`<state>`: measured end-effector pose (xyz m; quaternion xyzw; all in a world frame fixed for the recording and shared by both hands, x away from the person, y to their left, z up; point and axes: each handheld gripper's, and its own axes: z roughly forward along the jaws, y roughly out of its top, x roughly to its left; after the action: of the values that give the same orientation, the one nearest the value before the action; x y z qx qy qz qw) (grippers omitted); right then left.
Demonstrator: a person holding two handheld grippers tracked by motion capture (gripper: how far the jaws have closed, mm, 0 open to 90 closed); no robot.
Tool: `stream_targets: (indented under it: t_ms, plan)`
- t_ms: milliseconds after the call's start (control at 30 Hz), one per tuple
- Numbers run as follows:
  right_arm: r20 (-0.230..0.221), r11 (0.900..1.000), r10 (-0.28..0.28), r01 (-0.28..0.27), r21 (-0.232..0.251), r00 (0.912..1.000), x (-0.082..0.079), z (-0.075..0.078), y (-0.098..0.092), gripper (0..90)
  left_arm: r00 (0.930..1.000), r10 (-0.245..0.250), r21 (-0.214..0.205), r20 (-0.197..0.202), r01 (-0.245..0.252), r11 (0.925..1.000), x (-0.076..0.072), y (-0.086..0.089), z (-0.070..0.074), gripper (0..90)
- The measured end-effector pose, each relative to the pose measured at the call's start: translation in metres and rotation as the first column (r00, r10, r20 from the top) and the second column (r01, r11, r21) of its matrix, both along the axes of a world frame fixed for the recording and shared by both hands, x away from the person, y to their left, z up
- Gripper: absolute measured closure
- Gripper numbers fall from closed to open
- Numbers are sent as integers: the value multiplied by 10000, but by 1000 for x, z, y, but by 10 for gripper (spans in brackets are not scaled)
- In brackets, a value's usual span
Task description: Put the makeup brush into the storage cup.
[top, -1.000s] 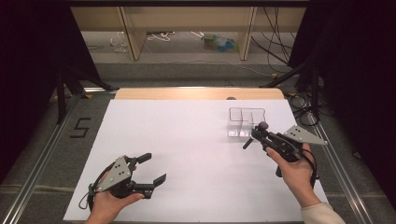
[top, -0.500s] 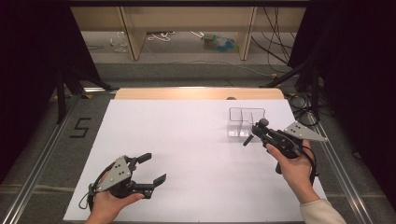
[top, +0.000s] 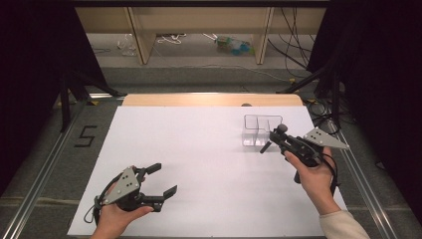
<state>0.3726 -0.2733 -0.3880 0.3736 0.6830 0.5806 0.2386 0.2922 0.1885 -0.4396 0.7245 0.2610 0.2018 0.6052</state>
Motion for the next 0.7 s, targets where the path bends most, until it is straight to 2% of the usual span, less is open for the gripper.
stream_targets:
  t_ms: [167, 433, 700]
  plan:
    - [170, 10000, -34, 33, 82, 9998, 2, 0, 1, 785, 10000, 2, 5, -4, -2, 10000, 0, 0, 0, 154]
    - [-5, 9999, -111, 111, 8, 9999, 3, 2, 1, 784, 10000, 1, -4, -1, -1, 10000, 0, 0, 0, 154]
    - [131, 9999, -166, 167, -26, 9998, 6, 3, 0, 784, 10000, 2, -21, -19, -2, 10000, 0, 0, 0, 155]
